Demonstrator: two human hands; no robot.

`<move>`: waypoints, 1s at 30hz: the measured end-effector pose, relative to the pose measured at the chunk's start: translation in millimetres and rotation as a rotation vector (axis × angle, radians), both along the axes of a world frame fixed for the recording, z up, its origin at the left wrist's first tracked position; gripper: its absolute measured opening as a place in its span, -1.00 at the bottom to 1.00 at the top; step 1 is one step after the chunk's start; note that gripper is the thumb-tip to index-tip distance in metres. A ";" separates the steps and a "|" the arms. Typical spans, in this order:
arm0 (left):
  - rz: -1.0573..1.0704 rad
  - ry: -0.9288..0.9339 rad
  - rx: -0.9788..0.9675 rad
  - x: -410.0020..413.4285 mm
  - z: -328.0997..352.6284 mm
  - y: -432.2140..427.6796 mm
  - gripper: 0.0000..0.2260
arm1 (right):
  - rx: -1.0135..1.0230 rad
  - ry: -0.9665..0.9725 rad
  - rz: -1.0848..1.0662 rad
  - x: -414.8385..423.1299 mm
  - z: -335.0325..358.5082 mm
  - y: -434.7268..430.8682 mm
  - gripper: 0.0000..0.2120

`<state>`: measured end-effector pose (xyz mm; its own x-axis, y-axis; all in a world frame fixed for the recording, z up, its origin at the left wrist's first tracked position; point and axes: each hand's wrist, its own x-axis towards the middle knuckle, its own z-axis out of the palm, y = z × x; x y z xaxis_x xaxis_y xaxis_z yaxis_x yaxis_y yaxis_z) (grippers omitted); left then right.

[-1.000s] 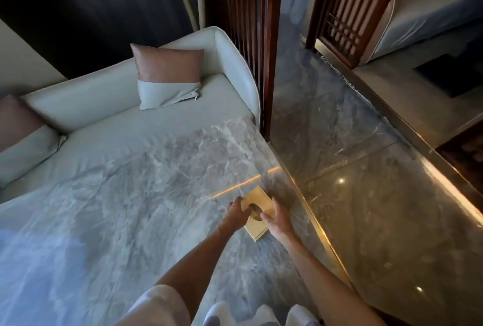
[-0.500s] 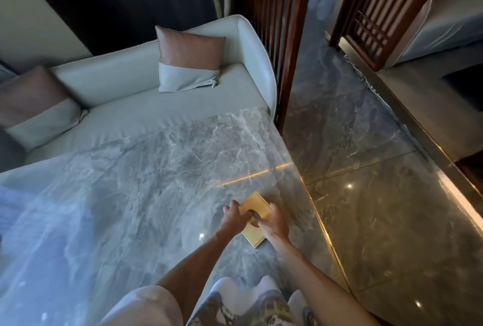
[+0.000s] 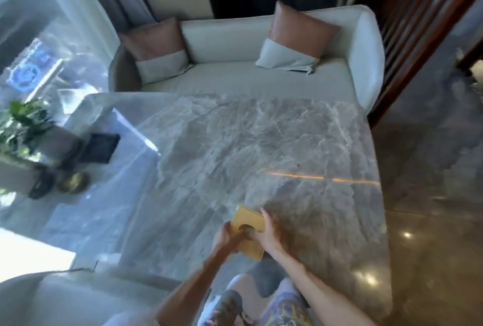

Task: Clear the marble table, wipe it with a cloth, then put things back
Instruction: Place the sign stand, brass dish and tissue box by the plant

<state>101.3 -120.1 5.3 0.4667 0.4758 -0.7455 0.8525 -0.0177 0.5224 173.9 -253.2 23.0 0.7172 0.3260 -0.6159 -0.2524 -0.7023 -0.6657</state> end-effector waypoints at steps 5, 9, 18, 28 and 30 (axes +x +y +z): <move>0.317 -0.013 0.062 -43.0 48.1 26.0 -0.79 | 0.034 -0.018 0.044 -38.5 13.3 52.6 -0.07; 0.540 -0.039 0.009 -74.3 53.1 58.1 -0.72 | 0.039 0.201 0.080 -71.9 15.7 98.7 -0.28; 0.749 -0.044 -0.111 -167.7 -14.0 154.2 -0.52 | -0.037 0.200 0.254 -131.6 20.6 205.0 -0.51; 0.815 -0.210 -0.369 -231.0 32.8 261.8 -0.77 | -0.092 0.111 0.365 -174.1 17.0 333.3 -0.68; 0.840 -0.252 -0.417 -240.9 36.4 279.2 -0.84 | -0.082 0.092 0.370 -181.0 14.8 356.1 -0.68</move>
<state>-139.5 159.1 41.7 0.2646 0.4471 -0.8545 0.3650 0.7737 0.5179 -7.1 102.9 37.9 0.5009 0.4993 -0.7069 -0.0281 -0.8070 -0.5899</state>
